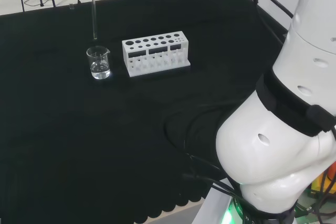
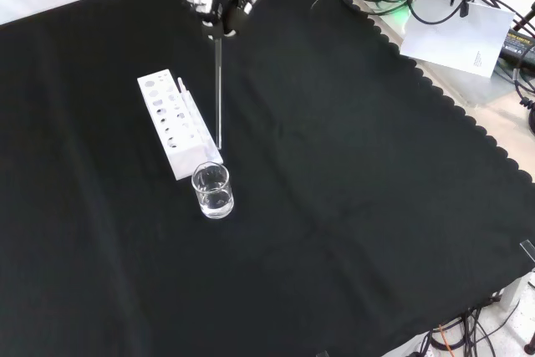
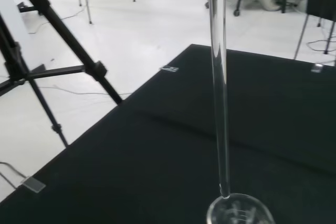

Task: Stir in the beaker to the left of the white test tube rack with the glass rod.

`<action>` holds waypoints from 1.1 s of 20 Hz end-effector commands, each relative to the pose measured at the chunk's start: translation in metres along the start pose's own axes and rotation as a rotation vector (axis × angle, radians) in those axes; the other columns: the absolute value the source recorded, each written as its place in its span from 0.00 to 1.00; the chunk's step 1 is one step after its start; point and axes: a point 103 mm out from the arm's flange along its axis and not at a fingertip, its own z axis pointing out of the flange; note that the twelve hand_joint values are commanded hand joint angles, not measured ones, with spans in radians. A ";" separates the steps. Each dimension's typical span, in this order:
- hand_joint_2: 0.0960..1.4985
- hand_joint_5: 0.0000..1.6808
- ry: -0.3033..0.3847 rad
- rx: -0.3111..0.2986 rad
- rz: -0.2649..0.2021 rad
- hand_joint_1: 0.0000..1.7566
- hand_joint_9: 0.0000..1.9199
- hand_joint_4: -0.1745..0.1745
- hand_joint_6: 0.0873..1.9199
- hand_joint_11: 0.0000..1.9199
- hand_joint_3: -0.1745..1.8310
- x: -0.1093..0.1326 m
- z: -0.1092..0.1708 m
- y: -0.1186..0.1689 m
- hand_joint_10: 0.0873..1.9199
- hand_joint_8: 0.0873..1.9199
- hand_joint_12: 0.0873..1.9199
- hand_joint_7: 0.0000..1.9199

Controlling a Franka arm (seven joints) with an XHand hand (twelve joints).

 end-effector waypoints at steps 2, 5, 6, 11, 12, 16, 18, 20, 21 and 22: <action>0.70 0.62 0.027 0.005 -0.024 0.74 0.81 0.00 0.29 0.85 0.09 -0.010 0.027 0.024 0.39 0.52 0.20 0.59; 0.70 0.62 0.036 0.010 -0.021 0.74 0.81 0.00 0.29 0.85 0.09 -0.017 0.035 0.027 0.39 0.52 0.20 0.59; 0.70 0.62 0.039 0.010 -0.020 0.74 0.81 0.00 0.29 0.85 0.09 -0.019 0.037 0.027 0.39 0.52 0.20 0.59; 0.70 0.62 0.057 0.017 -0.009 0.74 0.81 0.00 0.29 0.85 0.09 -0.027 0.046 0.028 0.39 0.52 0.20 0.59; 0.70 0.62 0.059 0.018 -0.009 0.74 0.81 0.00 0.29 0.85 0.09 -0.027 0.049 0.028 0.39 0.52 0.20 0.59; 0.70 0.62 0.064 0.034 0.003 0.74 0.81 0.00 0.29 0.85 0.09 -0.027 0.063 0.026 0.39 0.52 0.20 0.59; 0.70 0.62 0.067 0.044 -0.001 0.74 0.81 0.00 0.29 0.85 0.09 -0.027 0.072 0.026 0.39 0.52 0.20 0.59; 0.70 0.62 0.071 0.051 -0.004 0.74 0.81 0.00 0.29 0.85 0.09 -0.028 0.081 0.026 0.39 0.52 0.20 0.59; 0.70 0.62 0.070 0.054 -0.005 0.74 0.81 0.00 0.29 0.85 0.09 -0.028 0.085 0.026 0.39 0.52 0.20 0.59; 0.70 0.62 0.070 0.057 -0.005 0.74 0.81 0.00 0.29 0.85 0.09 -0.028 0.089 0.027 0.39 0.52 0.20 0.59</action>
